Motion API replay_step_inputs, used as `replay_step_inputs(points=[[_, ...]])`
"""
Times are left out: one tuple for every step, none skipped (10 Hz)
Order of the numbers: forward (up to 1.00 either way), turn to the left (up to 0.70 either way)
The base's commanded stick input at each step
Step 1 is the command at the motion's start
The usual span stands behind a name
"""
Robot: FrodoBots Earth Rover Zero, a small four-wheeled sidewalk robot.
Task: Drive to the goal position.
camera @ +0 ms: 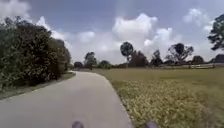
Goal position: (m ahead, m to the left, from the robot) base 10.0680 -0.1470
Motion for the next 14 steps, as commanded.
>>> replay_step_inputs(points=[[0.85, 0.25], [0.85, 0.34], [0.83, 0.32], [0.79, 0.22], [0.75, 0.00], [0.68, 0.00], [0.62, 0.00], [0.67, 0.08], [0.75, 0.37], [0.77, 0.35], [0.77, 0.12], [0.76, 0.00], [0.74, 0.00], [0.75, 0.00]])
